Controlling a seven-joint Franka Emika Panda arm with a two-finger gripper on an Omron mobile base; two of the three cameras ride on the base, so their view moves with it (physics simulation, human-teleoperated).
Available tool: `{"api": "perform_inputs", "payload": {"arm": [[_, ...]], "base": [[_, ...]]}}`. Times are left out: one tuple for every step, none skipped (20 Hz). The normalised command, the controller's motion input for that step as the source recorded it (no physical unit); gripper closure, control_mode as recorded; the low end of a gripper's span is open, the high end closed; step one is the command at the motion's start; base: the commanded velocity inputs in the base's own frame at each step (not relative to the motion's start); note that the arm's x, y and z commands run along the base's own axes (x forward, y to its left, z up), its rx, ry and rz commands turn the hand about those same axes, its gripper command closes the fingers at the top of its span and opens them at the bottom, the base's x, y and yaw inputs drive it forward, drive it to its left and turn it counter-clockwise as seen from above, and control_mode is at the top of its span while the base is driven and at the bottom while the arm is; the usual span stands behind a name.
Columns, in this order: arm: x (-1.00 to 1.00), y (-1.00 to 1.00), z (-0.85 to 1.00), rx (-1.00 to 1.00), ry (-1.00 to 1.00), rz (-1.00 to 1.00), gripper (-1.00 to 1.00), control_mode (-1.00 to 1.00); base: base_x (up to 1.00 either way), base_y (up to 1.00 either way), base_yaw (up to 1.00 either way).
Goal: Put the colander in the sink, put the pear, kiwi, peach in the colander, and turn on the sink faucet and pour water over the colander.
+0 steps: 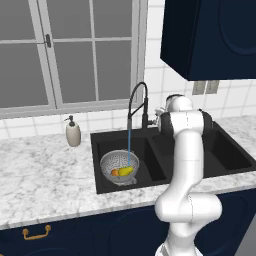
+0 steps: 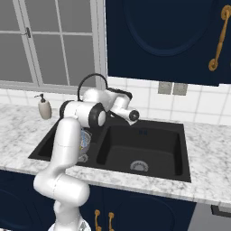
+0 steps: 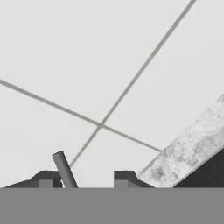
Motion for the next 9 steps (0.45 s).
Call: {"api": "perform_inputs", "payload": {"arm": [[-0.41, -1.00, 0.00, 0.12, 0.04, -0.17, 1.00, -1.00], [-0.43, -1.00, 0.00, 0.13, 0.04, -0.17, 1.00, -1.00], [-0.42, -1.00, 0.00, 0.12, 0.04, -0.16, 1.00, -1.00], [-0.39, -1.00, 0.00, 0.12, 0.05, -0.15, 1.00, -1.00], [-0.37, -1.00, 0.00, 0.13, 0.06, -0.13, 1.00, -1.00], [-0.31, -1.00, 0.00, 0.11, 0.05, -0.12, 1.00, -1.00], [-0.29, -0.97, 0.00, 0.10, 0.05, -0.10, 1.00, -1.00], [-0.26, -0.81, 0.00, 0.07, 0.03, -0.08, 1.00, -1.00], [-0.22, -0.64, 0.00, 0.05, 0.01, -0.06, 1.00, -1.00]], "base": [[0.00, 0.00, 0.00], [0.00, 0.00, 0.00], [0.00, 0.00, 0.00], [0.00, 0.00, 0.00], [0.00, 0.00, 0.00], [0.00, 0.00, 0.00], [0.00, 0.00, 0.00], [0.00, 0.00, 0.00], [0.00, 0.00, 0.00]]}}
